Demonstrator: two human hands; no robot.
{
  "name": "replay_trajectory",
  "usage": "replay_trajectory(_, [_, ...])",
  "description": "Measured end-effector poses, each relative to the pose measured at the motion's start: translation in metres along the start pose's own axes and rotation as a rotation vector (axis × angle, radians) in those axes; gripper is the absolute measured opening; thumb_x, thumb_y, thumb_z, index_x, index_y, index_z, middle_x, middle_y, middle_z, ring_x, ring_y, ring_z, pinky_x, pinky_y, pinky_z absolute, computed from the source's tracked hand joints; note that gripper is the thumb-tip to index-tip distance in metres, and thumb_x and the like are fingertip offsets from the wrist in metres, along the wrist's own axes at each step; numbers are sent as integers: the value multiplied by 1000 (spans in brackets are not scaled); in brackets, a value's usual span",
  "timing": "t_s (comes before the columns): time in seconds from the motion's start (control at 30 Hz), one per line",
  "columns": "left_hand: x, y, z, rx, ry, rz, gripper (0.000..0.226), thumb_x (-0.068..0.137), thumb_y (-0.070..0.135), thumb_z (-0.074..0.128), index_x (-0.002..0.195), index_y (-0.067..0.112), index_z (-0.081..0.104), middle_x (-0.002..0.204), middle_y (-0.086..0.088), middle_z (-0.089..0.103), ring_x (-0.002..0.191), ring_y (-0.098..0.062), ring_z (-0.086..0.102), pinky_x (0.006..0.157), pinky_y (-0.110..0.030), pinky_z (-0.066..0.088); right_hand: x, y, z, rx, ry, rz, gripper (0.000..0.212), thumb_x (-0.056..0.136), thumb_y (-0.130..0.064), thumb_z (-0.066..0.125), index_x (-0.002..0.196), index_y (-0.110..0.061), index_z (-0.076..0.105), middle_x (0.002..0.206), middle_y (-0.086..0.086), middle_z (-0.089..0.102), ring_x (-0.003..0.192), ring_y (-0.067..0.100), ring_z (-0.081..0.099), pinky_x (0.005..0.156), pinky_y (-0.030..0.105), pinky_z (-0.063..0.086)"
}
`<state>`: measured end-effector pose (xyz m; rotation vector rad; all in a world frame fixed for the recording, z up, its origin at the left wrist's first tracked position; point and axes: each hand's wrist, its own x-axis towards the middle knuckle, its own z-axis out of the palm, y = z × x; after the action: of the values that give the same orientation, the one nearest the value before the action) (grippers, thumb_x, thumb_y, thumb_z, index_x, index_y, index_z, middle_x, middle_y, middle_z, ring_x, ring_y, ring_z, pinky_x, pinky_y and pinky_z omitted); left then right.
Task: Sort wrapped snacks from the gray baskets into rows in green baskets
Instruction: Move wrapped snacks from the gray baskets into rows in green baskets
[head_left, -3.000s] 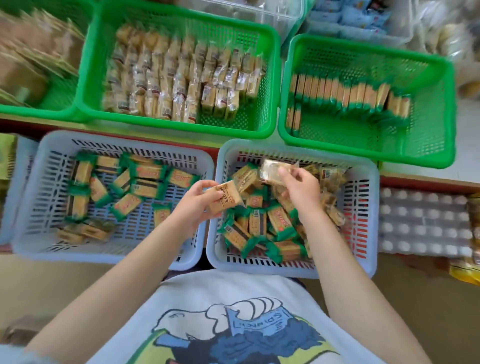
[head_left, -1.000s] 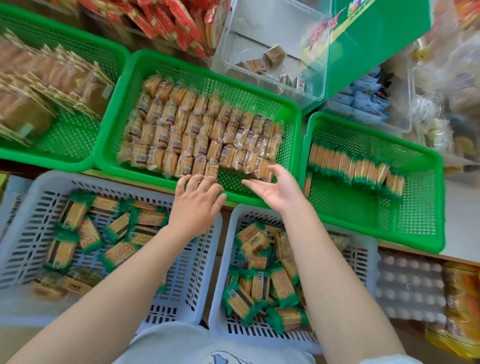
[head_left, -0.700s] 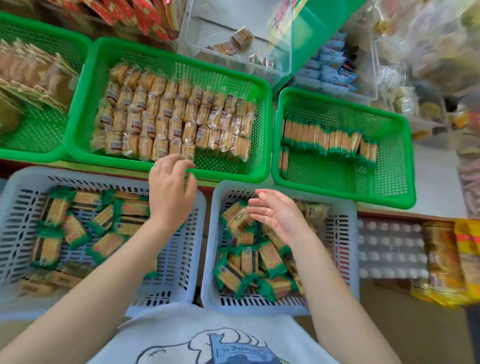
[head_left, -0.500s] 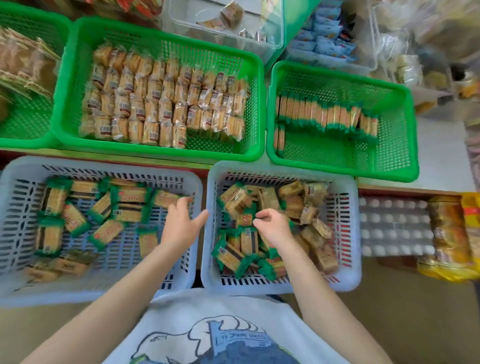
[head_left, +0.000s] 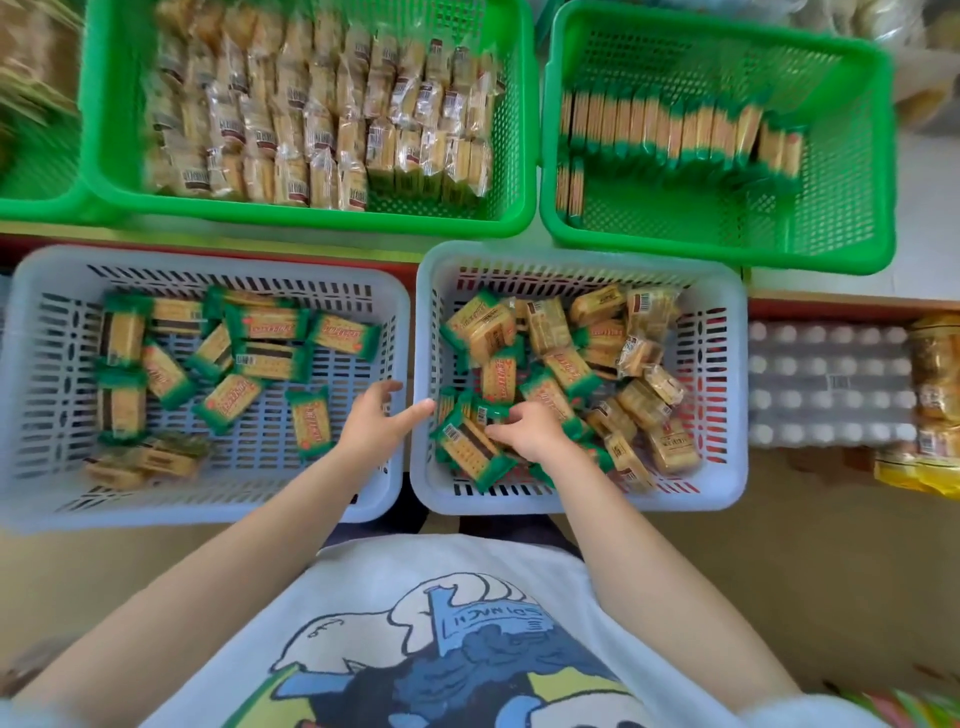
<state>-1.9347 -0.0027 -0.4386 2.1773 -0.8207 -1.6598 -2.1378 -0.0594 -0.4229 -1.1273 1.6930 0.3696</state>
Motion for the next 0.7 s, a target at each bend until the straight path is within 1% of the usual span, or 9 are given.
replay_trajectory(0.1, [0,-2,1,0,12,7,73,87,58,65,147,23,42,151,-3,41,128,-25,49,88,-34,43,-7,5,-8,143,122,-36,51,94,-30,67,137,-7,51,123,6,58,109,22,56,89,33,44])
replay_trajectory(0.2, [2,-4,2,10,9,14,73,87,59,65,146,23,42,151,-3,41,128,-25,48,88,-34,41,-19,9,-27,307,271,-135,29,92,-27,68,116,-14,59,106,3,66,93,19,60,73,30,49])
replay_trajectory(0.27, [2,-5,2,11,13,19,72,87,60,65,146,23,43,150,-3,41,129,-25,48,89,-34,41,-27,7,-38,331,215,-211,19,92,-27,69,108,-17,62,101,-2,67,96,18,62,76,32,49])
replay_trajectory(0.37, [3,-6,3,16,20,28,71,88,59,64,144,22,44,150,-5,41,130,-26,48,90,-33,40,-29,-3,-35,186,-24,-237,43,93,-32,69,132,-16,60,121,-5,61,112,14,56,92,31,43])
replay_trajectory(0.47, [3,-6,3,35,21,36,71,88,60,63,144,21,43,151,-6,40,131,-26,47,90,-32,39,-20,-7,-13,36,-165,-184,54,90,-41,71,136,-15,56,136,0,58,120,17,55,104,37,45])
replay_trajectory(0.53, [3,-6,3,50,18,37,72,88,61,63,144,21,43,151,-5,41,132,-26,47,90,-31,39,-15,-4,0,32,-186,-131,59,89,-43,72,136,-14,52,134,2,57,117,20,56,100,39,47])
replay_trajectory(0.6, [4,-6,2,60,16,39,72,88,61,63,145,21,43,151,-6,41,133,-26,46,92,-32,39,-16,-2,5,69,-194,-104,62,88,-40,75,136,-12,47,127,3,56,111,20,56,92,36,48])
replay_trajectory(0.63, [5,-6,1,66,11,41,73,88,62,63,145,21,43,151,-6,41,133,-26,45,94,-34,39,-17,1,5,118,-191,-88,64,87,-38,76,137,-11,45,126,4,55,111,21,57,93,36,48])
replay_trajectory(0.7, [6,-7,0,72,-4,41,74,87,62,62,146,22,42,151,-6,40,134,-26,44,99,-38,41,-18,8,3,226,-132,-69,68,87,-36,77,140,-9,45,130,5,57,116,22,57,101,41,48])
